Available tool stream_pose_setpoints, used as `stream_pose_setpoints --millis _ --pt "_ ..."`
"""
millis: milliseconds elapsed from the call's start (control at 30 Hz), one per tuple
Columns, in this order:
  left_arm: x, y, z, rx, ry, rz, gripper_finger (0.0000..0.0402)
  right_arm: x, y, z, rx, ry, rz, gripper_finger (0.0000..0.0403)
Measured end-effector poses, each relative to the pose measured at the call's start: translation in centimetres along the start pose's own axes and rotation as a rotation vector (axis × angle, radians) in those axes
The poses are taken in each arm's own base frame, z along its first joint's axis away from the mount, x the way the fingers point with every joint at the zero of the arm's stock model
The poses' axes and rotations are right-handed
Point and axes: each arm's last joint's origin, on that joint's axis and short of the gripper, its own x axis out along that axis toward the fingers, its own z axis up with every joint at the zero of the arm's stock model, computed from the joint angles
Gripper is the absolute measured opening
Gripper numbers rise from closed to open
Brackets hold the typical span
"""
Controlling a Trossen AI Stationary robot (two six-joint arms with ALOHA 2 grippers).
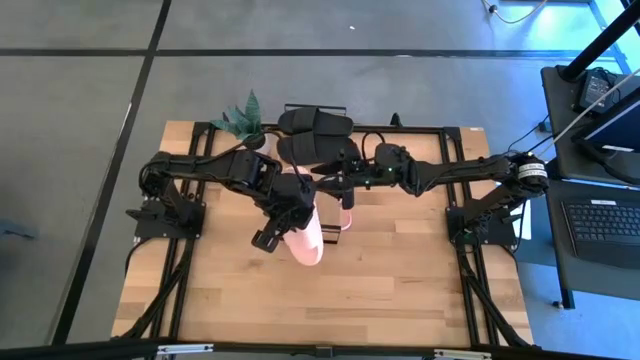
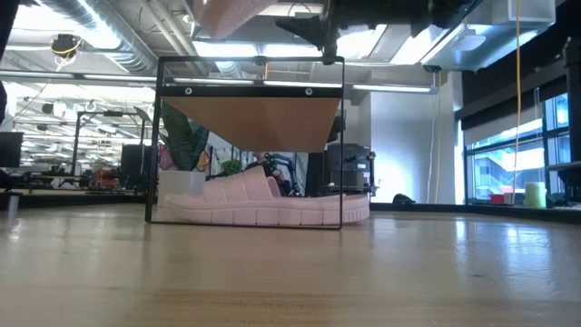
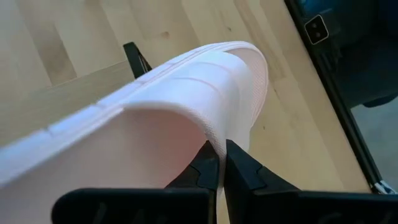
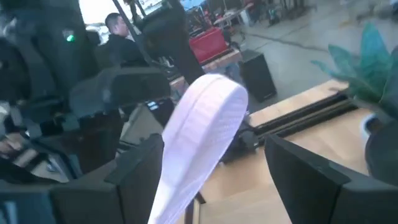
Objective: Pick and place slides into the shelf
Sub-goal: Put the pink slide under the shelf
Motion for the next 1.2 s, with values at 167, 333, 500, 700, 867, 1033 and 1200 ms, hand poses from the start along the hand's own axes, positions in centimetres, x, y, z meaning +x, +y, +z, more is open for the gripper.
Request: stream_pose_setpoints --millis 167,333,500,700,867,1033,1200 --pt "-0.1 0.8 -0.2 -0.020 0.003 0.029 0.0001 0.1 1.0 0.0 -0.098 -0.040 0.018 0.0278" --pt "-0.2 1.3 -0.2 -0.034 -0.003 0.039 0.0001 0.3 1.0 0.0 -0.101 -0.010 -0.027 0.0278" --pt "-0.2 1.3 -0.2 0.000 -0.009 0.041 0.0001 0.3 0.8 0.1 -0.136 -0.018 -0.104 0.0278" --pt "-0.2 1.4 0.0 0.024 -0.029 0.042 0.0001 0.4 1.0 0.5 -0.137 -0.043 -0.094 0.0278" --pt "-0.1 1.4 0.1 0.046 -0.036 0.042 0.0001 1.1 1.2 0.8 -0.140 -0.055 -0.083 0.0278" --pt "0.0 1.0 0.3 0.059 -0.045 0.030 0.0001 2.6 1.2 0.9 -0.141 -0.034 -0.081 0.0278" --pt "0.1 0.4 0.4 0.066 -0.035 0.025 0.0001 4.0 1.2 1.1 -0.158 0.021 -0.056 0.0273"
